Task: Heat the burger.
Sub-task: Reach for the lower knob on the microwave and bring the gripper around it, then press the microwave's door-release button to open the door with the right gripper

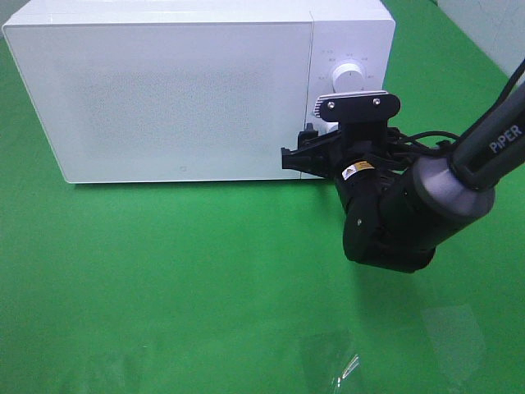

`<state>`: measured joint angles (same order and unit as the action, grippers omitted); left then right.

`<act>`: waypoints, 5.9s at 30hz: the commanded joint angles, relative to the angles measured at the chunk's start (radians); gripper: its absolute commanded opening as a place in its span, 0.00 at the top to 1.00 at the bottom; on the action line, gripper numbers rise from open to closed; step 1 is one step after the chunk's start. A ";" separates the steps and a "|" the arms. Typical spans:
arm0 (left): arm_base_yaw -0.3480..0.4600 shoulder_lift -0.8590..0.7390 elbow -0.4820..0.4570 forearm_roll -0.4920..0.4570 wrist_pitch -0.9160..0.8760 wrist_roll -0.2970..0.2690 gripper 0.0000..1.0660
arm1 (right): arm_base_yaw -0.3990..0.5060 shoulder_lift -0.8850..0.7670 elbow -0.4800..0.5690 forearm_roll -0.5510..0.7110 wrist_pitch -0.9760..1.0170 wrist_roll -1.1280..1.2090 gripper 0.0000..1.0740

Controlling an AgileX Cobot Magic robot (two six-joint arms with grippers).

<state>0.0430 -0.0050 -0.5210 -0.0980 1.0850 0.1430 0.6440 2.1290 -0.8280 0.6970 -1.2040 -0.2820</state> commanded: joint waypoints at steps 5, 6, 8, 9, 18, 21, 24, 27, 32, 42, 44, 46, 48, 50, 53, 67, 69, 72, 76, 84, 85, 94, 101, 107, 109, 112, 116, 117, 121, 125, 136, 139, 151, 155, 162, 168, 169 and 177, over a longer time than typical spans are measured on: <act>0.004 -0.006 0.003 -0.003 -0.013 0.000 0.08 | -0.015 0.000 -0.020 -0.029 -0.063 0.008 0.50; 0.004 -0.006 0.003 -0.003 -0.013 0.000 0.08 | -0.015 0.000 -0.020 -0.029 -0.063 0.008 0.50; 0.004 -0.006 0.003 -0.003 -0.013 0.000 0.08 | -0.015 0.000 -0.020 -0.035 -0.063 0.008 0.69; 0.004 -0.006 0.003 -0.003 -0.013 0.000 0.08 | -0.015 0.000 -0.020 -0.035 -0.063 0.008 0.76; 0.004 -0.006 0.003 -0.003 -0.013 0.000 0.08 | -0.014 0.000 -0.020 -0.035 -0.122 0.003 1.00; 0.004 -0.006 0.003 -0.003 -0.013 0.000 0.08 | -0.014 0.000 -0.020 -0.041 -0.128 0.046 1.00; 0.004 -0.006 0.003 -0.003 -0.013 0.000 0.08 | -0.014 0.000 -0.020 -0.042 -0.127 0.121 1.00; 0.004 -0.006 0.003 -0.003 -0.013 0.000 0.08 | -0.014 0.000 -0.020 -0.042 -0.115 0.363 1.00; 0.004 -0.006 0.003 -0.003 -0.013 0.000 0.08 | -0.014 0.000 -0.020 -0.082 -0.091 0.656 1.00; 0.004 -0.006 0.003 -0.003 -0.013 0.000 0.08 | -0.014 0.000 -0.020 -0.146 -0.101 1.287 1.00; 0.004 -0.006 0.003 -0.003 -0.013 0.000 0.08 | -0.014 0.000 -0.020 -0.146 -0.110 1.347 1.00; 0.004 -0.006 0.003 -0.003 -0.013 0.000 0.08 | -0.014 0.000 -0.019 -0.146 -0.127 1.458 1.00; 0.004 -0.006 0.003 -0.003 -0.013 0.000 0.08 | -0.014 0.000 -0.019 -0.146 -0.140 1.582 1.00; 0.004 -0.006 0.003 -0.003 -0.013 0.000 0.08 | -0.014 0.000 -0.019 -0.145 -0.152 1.664 1.00; 0.004 -0.006 0.003 -0.003 -0.013 0.000 0.08 | -0.014 0.000 -0.019 -0.144 -0.194 1.741 1.00; 0.004 -0.006 0.003 -0.003 -0.013 0.000 0.08 | -0.014 0.000 -0.019 -0.140 -0.225 1.708 1.00; 0.004 -0.006 0.003 -0.003 -0.013 0.000 0.08 | -0.014 0.000 -0.019 -0.137 -0.228 1.695 0.99; 0.004 -0.006 0.003 -0.003 -0.013 0.000 0.08 | -0.014 0.000 -0.019 -0.137 -0.228 1.687 0.98; 0.004 -0.006 0.003 -0.003 -0.013 0.000 0.08 | -0.014 0.000 -0.019 -0.135 -0.228 1.665 0.96; 0.004 -0.006 0.003 -0.003 -0.013 0.000 0.08 | -0.014 -0.001 -0.019 -0.131 -0.228 1.626 0.78; 0.004 -0.006 0.003 -0.003 -0.013 0.000 0.08 | -0.014 -0.001 -0.019 -0.131 -0.228 1.626 0.78; 0.004 -0.006 0.003 -0.003 -0.013 0.000 0.08 | -0.014 -0.024 -0.018 -0.109 -0.219 1.536 0.53; 0.004 -0.006 0.003 -0.003 -0.013 0.000 0.08 | -0.014 -0.029 -0.018 -0.109 -0.205 1.512 0.47; 0.004 -0.006 0.003 -0.003 -0.013 0.000 0.08 | -0.014 -0.048 -0.018 -0.119 -0.148 1.464 0.43; 0.004 -0.006 0.003 -0.003 -0.013 0.000 0.08 | -0.014 -0.064 -0.006 -0.131 -0.118 1.438 0.41; 0.004 -0.006 0.003 -0.003 -0.013 0.000 0.08 | -0.014 -0.080 0.010 -0.139 -0.094 1.423 0.39; 0.004 -0.006 0.003 -0.003 -0.013 0.000 0.08 | -0.014 -0.124 0.067 -0.181 -0.019 1.354 0.39; 0.004 -0.006 0.003 -0.003 -0.013 0.000 0.08 | -0.014 -0.124 0.067 -0.181 -0.019 1.354 0.39; 0.004 -0.006 0.003 -0.003 -0.013 0.000 0.08 | -0.014 -0.167 0.107 -0.229 0.080 1.292 0.39; 0.004 -0.006 0.003 -0.003 -0.013 0.000 0.08 | -0.014 -0.236 0.133 -0.288 0.238 1.150 0.39; 0.004 -0.006 0.003 -0.003 -0.013 0.000 0.08 | -0.014 -0.446 0.133 -0.442 0.704 0.745 0.39; 0.004 -0.006 0.003 -0.003 -0.013 0.000 0.08 | -0.014 -0.472 0.133 -0.460 0.769 0.701 0.39; 0.004 -0.006 0.003 -0.003 -0.013 0.000 0.08 | -0.017 -0.713 0.132 -0.709 1.345 0.564 0.39; 0.004 -0.006 0.003 -0.003 -0.013 0.000 0.08 | -0.017 -0.831 0.132 -0.775 1.503 0.564 0.39; 0.004 -0.006 0.003 -0.003 -0.013 0.000 0.08 | -0.017 -1.025 0.132 -0.823 1.736 0.564 0.39; 0.004 -0.006 0.003 -0.003 -0.013 0.000 0.08 | -0.017 -1.163 0.132 -0.823 1.882 0.564 0.39; 0.004 -0.006 0.003 -0.003 -0.013 0.000 0.08 | -0.017 -1.163 0.132 -0.823 1.882 0.564 0.39; 0.004 -0.006 0.003 -0.003 -0.013 0.000 0.08 | -0.017 -1.336 0.150 -0.830 2.016 0.564 0.39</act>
<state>0.0430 -0.0050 -0.5210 -0.0980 1.0850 0.1430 0.6300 0.8070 -0.6800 -0.1260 0.7900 0.2930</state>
